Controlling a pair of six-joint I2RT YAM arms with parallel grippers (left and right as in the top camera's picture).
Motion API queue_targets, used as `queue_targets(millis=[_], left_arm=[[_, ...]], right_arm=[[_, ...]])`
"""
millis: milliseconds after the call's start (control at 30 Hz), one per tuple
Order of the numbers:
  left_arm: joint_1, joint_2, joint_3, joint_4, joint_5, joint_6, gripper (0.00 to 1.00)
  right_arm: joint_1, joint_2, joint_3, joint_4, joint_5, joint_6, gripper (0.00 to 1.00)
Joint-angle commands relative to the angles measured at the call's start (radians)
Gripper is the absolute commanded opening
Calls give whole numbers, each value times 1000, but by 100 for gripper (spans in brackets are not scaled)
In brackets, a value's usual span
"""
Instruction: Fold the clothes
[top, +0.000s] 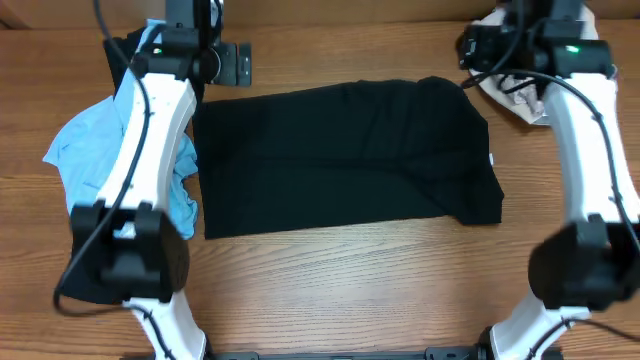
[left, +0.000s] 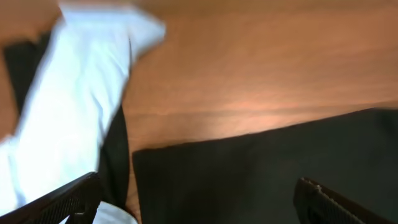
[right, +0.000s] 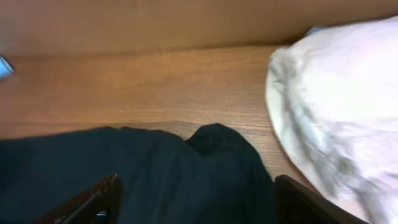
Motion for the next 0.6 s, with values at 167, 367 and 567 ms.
queue_targets(millis=[167, 367, 567], left_arm=[[93, 143, 19, 29, 4, -30, 100], [122, 220, 19, 77, 8, -20, 97], [122, 307, 19, 123, 8, -25, 92]], right_arm=[[77, 146, 9, 14, 92, -52, 81], [85, 171, 9, 16, 92, -51, 70], [87, 171, 8, 13, 88, -39, 64]])
